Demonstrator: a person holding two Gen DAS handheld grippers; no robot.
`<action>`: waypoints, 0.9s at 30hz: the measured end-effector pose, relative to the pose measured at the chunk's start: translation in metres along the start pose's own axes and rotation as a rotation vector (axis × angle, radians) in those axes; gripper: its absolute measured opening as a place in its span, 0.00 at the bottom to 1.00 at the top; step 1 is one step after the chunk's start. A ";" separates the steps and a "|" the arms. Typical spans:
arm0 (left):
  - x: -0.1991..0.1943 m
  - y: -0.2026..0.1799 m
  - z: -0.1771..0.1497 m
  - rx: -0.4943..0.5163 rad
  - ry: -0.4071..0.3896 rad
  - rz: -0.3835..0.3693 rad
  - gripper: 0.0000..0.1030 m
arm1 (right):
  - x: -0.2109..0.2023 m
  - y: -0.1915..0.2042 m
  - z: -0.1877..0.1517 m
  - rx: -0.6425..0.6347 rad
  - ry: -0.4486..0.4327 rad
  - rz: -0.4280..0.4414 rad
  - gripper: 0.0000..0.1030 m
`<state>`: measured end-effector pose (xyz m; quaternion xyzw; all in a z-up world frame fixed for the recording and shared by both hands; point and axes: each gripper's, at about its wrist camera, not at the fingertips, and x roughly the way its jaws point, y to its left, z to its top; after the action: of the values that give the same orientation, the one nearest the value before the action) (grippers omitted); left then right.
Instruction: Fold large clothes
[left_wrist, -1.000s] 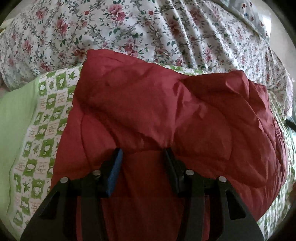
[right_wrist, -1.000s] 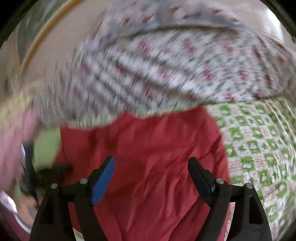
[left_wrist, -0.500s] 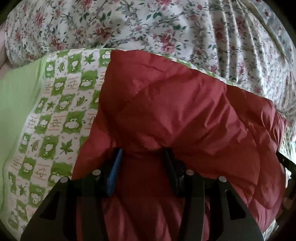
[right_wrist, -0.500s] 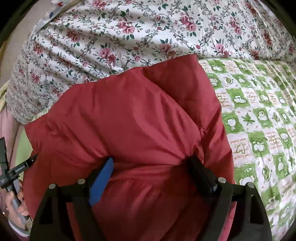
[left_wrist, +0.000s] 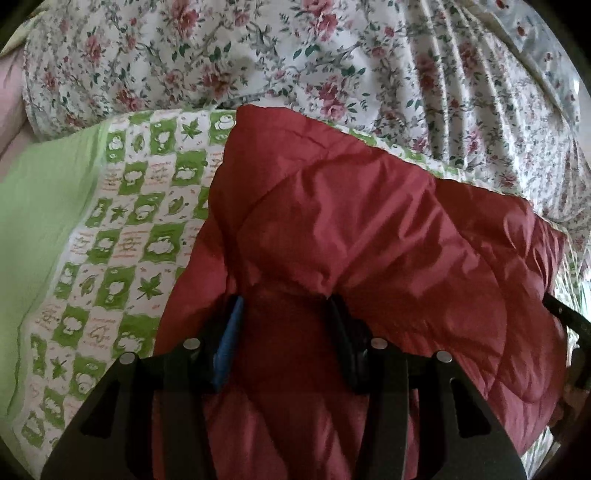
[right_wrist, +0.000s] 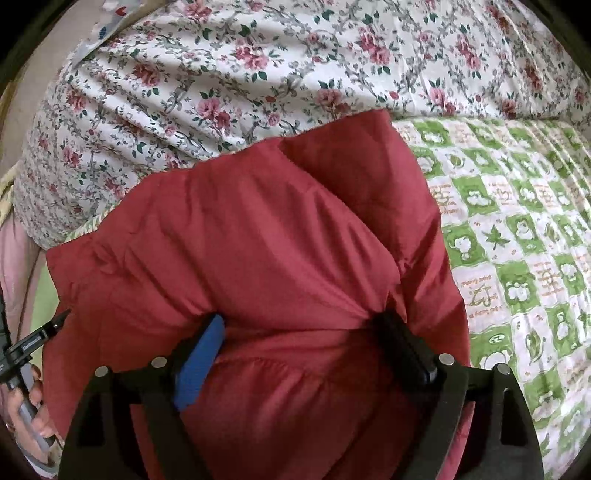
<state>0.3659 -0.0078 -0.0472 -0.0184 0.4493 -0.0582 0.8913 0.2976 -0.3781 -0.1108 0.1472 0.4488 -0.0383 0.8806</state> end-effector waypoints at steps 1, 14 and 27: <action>-0.004 0.001 -0.001 -0.003 -0.002 -0.007 0.44 | -0.005 0.000 0.000 0.004 -0.008 -0.001 0.85; -0.053 0.041 -0.021 -0.091 -0.044 -0.070 0.73 | -0.064 -0.013 -0.016 0.028 -0.067 0.055 0.85; -0.043 0.081 -0.041 -0.219 0.017 -0.163 0.73 | -0.083 -0.054 -0.043 0.095 -0.037 0.051 0.85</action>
<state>0.3145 0.0791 -0.0438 -0.1514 0.4574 -0.0810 0.8725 0.2042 -0.4221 -0.0803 0.1994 0.4262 -0.0400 0.8815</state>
